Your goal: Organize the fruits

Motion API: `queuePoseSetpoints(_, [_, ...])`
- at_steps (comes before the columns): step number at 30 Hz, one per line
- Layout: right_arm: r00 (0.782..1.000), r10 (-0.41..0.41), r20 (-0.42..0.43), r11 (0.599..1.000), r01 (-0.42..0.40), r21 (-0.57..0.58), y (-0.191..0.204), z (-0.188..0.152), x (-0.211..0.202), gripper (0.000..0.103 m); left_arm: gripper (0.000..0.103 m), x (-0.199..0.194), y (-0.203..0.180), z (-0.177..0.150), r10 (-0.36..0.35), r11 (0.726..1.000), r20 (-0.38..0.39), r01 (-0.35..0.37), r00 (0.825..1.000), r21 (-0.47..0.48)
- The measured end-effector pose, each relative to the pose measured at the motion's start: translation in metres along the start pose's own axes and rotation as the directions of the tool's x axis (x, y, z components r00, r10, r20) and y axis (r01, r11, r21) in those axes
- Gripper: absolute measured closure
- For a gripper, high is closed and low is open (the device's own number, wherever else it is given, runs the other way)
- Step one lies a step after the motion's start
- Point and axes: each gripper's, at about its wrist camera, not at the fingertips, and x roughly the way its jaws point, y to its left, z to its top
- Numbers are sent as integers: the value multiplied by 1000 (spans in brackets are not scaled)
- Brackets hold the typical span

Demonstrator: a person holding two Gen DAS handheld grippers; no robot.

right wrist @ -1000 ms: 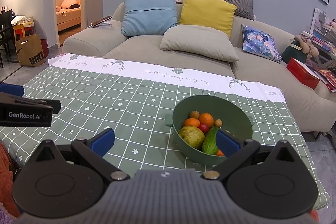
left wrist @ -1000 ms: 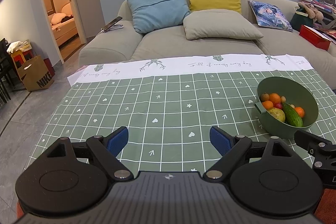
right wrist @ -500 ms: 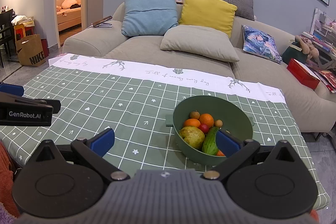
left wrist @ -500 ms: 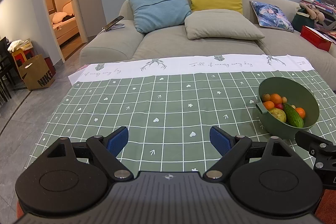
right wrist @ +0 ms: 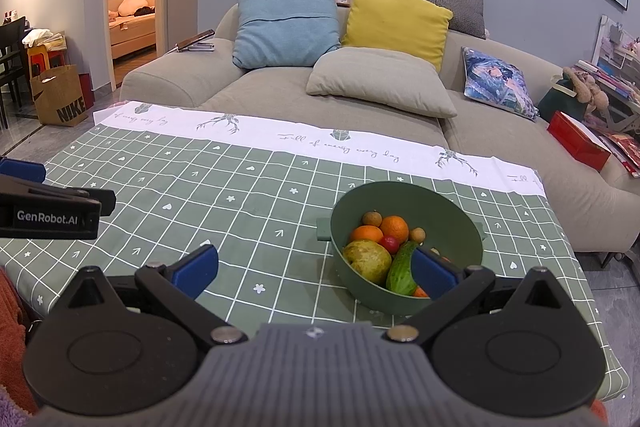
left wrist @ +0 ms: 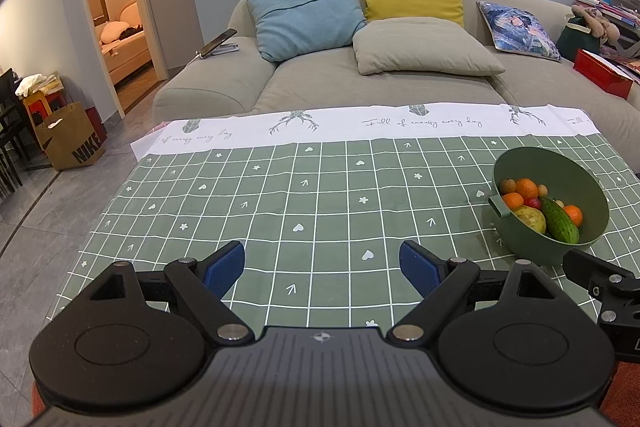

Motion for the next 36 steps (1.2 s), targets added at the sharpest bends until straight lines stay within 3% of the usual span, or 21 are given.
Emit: queuePoseSetpoints(36, [1000,9,-11,1000,-9,2,3,-3,1,5,1,-6,0,-2,6,1000,12,-6,1000,-17])
